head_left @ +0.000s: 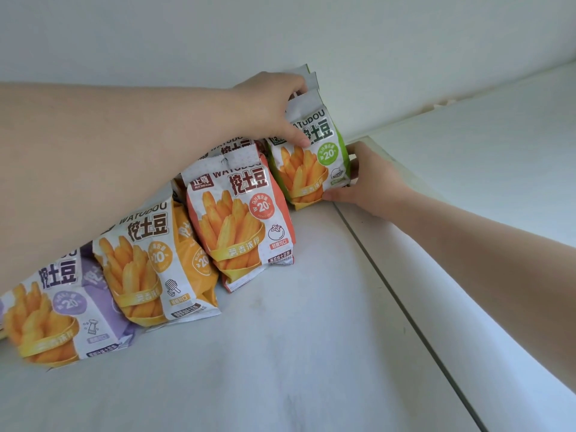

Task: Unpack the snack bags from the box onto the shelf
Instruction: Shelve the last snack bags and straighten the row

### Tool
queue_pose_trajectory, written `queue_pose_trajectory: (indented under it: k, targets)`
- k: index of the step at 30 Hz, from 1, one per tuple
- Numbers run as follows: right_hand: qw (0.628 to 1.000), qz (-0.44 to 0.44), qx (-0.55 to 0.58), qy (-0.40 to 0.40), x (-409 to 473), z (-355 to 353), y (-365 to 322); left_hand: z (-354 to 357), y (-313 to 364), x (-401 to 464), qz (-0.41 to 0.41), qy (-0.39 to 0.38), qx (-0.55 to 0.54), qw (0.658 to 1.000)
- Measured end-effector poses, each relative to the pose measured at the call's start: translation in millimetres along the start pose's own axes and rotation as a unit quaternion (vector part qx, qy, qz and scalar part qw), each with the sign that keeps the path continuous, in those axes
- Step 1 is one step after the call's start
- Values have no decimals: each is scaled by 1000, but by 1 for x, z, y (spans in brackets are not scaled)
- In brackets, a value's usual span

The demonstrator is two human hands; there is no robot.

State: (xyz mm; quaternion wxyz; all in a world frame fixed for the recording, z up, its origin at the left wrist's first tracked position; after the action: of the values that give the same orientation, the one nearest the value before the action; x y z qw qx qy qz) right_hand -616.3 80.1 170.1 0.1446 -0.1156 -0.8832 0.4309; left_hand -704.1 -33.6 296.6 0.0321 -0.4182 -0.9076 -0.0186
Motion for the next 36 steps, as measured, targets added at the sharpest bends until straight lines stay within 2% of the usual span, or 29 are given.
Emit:
queue_pose_trajectory:
  k: [8, 14, 19, 23, 25, 28, 31, 33, 36]
  targets:
    - [1000, 14, -14, 17, -10, -7, 0, -12, 2, -13, 2, 38, -32, 999]
    - [988, 0, 25, 155, -66, -23, -17, -36, -9, -62, -24, 119, -30, 992]
    - [994, -23, 74, 79, -113, 20, -66, -40, -15, -126, -46, 176, -49, 982]
    - [993, 43, 102, 42, -125, 39, -73, -44, -33, -175, -87, 207, -56, 973]
    - [988, 90, 125, 11, -123, 47, -71, -37, -41, -201, -105, 194, -37, 975]
    - [977, 139, 164, -13, -114, 57, -72, -6, -46, -234, -132, 115, 20, 984]
    - [977, 151, 148, -8, -103, 70, -77, 29, -49, -251, -154, 72, 72, 983]
    - [983, 131, 131, -2, -99, 77, -81, 48, -50, -254, -165, 72, 106, 978]
    - [990, 79, 117, 19, -98, 79, -87, 61, -45, -253, -174, 123, 142, 967]
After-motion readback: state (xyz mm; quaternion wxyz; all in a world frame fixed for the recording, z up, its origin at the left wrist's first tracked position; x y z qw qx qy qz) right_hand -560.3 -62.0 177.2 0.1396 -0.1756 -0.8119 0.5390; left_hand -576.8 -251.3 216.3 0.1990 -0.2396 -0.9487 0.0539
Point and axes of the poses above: each hand's wrist, its own x-axis towards the middle knuckle, its own z-axis out of the palm, y = z × x, the point moved 6 cm from there along x, towards the middle knuckle
